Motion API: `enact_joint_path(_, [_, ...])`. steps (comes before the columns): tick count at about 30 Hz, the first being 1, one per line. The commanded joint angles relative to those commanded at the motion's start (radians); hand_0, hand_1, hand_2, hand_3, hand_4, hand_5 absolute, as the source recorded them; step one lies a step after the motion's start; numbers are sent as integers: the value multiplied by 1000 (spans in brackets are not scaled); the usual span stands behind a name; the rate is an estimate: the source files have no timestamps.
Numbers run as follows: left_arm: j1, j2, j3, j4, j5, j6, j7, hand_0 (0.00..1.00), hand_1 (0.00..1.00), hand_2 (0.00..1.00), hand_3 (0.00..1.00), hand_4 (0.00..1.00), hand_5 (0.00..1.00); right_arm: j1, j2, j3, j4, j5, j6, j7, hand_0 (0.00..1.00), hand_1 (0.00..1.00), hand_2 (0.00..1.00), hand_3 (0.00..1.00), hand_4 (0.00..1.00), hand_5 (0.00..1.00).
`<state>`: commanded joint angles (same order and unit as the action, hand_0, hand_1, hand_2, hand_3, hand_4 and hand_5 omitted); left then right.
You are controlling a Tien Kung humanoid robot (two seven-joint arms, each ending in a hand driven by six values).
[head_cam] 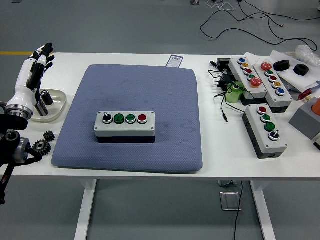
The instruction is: Pick up the button,place it on the desk,press the button,press the button
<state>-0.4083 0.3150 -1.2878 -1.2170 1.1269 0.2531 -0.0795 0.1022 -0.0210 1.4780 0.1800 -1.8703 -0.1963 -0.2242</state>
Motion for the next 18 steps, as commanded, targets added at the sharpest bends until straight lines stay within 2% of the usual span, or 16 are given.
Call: enact_joint_path(18, [4,1,-11,-6,5,4,1,903,916,964,907,718,998,2,-2,18,0,-21,0,4,673,658,674,624,310,173])
